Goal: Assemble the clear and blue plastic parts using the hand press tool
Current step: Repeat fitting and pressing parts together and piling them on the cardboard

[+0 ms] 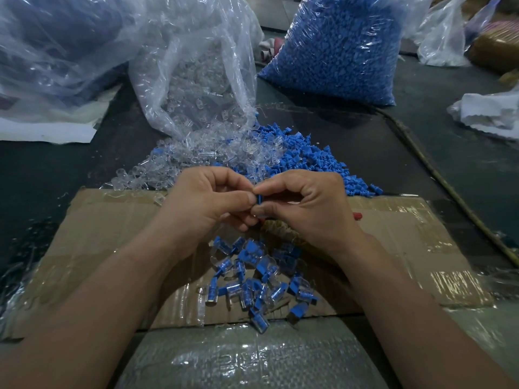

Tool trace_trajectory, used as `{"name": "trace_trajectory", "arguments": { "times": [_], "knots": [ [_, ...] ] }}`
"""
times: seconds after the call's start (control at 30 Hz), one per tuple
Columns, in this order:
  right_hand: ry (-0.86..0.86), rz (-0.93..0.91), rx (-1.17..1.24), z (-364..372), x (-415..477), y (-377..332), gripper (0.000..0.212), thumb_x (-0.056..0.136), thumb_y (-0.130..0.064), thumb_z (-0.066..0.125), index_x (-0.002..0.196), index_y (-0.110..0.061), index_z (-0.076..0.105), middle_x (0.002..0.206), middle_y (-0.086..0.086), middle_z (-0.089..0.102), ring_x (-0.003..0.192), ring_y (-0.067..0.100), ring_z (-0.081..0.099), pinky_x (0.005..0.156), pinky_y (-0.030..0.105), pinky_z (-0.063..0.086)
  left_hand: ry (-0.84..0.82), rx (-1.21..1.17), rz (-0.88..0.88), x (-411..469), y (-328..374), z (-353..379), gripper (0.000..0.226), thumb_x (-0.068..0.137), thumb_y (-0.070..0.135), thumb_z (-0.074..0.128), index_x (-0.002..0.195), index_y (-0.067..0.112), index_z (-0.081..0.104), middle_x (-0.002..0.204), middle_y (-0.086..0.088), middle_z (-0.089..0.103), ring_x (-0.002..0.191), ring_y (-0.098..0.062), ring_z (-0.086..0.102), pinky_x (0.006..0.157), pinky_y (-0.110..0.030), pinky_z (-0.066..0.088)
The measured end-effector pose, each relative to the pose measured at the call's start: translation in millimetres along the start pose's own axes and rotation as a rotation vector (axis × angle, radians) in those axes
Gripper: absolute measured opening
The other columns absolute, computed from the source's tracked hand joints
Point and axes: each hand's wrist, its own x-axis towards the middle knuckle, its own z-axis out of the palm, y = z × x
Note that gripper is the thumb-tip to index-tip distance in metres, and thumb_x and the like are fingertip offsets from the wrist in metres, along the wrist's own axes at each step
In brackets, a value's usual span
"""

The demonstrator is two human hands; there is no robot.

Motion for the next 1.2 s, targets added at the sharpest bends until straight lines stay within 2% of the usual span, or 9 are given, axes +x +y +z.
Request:
{"name": "trace_trajectory", "arguments": {
  "times": [0.1,0.23,0.37,0.5,0.6,0.73,0.93,1.1,1.2],
  "knots": [
    [-0.053,0.075,-0.045,-2,1,2,0.032,0.067,-0.017,0.078,0.097,-0.016,0.069,0.086,-0.014,0.065,0.083,0.003,0.064,0.076,0.017,0.053,0.006,-0.020,-0.011,1,-1,-1,0.014,0.061,0.005,0.063,0.074,0.001,0.060,0.056,-0.012,0.065,0.047,-0.016,0.062,0.045,-0.020,0.052],
    [-0.142,0.335,-0.137,-23,3,9,0.028,0.060,-0.047,0.067,0.086,-0.041,0.058,0.083,-0.024,0.059,0.083,-0.013,0.056,0.072,0.002,0.043,0.068,-0.067,-0.006,4,-2,-6,0.014,0.061,0.005,0.061,0.074,0.002,0.059,0.058,-0.010,0.065,0.051,-0.016,0.063,0.050,-0.022,0.054],
    [-0.376,0.484,-0.243,-48,2,18,0.023,0.068,-0.036,0.074,0.085,-0.040,0.058,0.084,-0.022,0.060,0.076,-0.016,0.053,0.062,0.002,0.040,0.088,-0.076,-0.014,7,-3,-9,0.010,0.064,0.003,0.059,0.075,0.003,0.058,0.057,-0.008,0.065,0.049,-0.014,0.063,0.048,-0.021,0.054],
    [-0.643,0.588,-0.224,-56,-3,17,0.058,0.061,-0.030,0.081,0.109,-0.042,0.051,0.100,-0.028,0.050,0.092,-0.010,0.048,0.071,0.011,0.034,0.108,-0.084,-0.005,8,-4,-10,0.006,0.071,-0.003,0.058,0.075,0.002,0.057,0.057,-0.009,0.065,0.049,-0.014,0.062,0.047,-0.021,0.053],
    [-0.711,0.550,-0.361,-56,-3,15,0.082,0.058,-0.032,0.083,0.128,-0.037,0.041,0.110,-0.024,0.040,0.105,0.002,0.041,0.086,0.023,0.039,0.113,-0.082,0.006,8,-4,-11,0.007,0.076,-0.006,0.055,0.076,0.001,0.057,0.058,-0.009,0.065,0.049,-0.014,0.062,0.047,-0.020,0.053],
    [-0.704,0.497,-0.507,-50,0,12,0.081,0.060,-0.035,0.081,0.131,-0.034,0.040,0.103,-0.022,0.037,0.099,0.003,0.039,0.083,0.026,0.040,0.112,-0.080,0.010,9,-4,-11,0.007,0.076,-0.006,0.055,0.077,0.001,0.057,0.059,-0.009,0.065,0.051,-0.014,0.063,0.049,-0.020,0.054],
    [-0.514,0.393,-0.612,-38,2,9,0.046,0.069,-0.026,0.070,0.113,-0.027,0.060,0.089,-0.012,0.058,0.080,0.003,0.049,0.068,0.019,0.039,0.128,-0.070,0.016,9,-5,-11,0.008,0.077,-0.005,0.055,0.077,0.002,0.058,0.060,-0.006,0.065,0.052,-0.013,0.064,0.050,-0.019,0.054],
    [-0.438,0.343,-0.768,-25,5,16,0.021,0.078,-0.025,0.061,0.099,-0.024,0.058,0.082,-0.008,0.057,0.075,0.008,0.050,0.064,0.025,0.041,0.133,-0.099,0.022,9,-4,-11,0.007,0.073,-0.003,0.056,0.078,0.002,0.057,0.058,-0.006,0.065,0.051,-0.013,0.063,0.048,-0.019,0.053],
    [-0.387,0.339,-0.787,-20,6,19,0.019,0.081,-0.024,0.061,0.097,-0.027,0.052,0.087,-0.009,0.053,0.076,0.007,0.046,0.057,0.022,0.032,0.141,-0.108,0.028,9,-4,-12,0.009,0.078,-0.005,0.054,0.079,0.003,0.057,0.058,-0.006,0.065,0.052,-0.012,0.063,0.049,-0.019,0.053]
  ]
}}
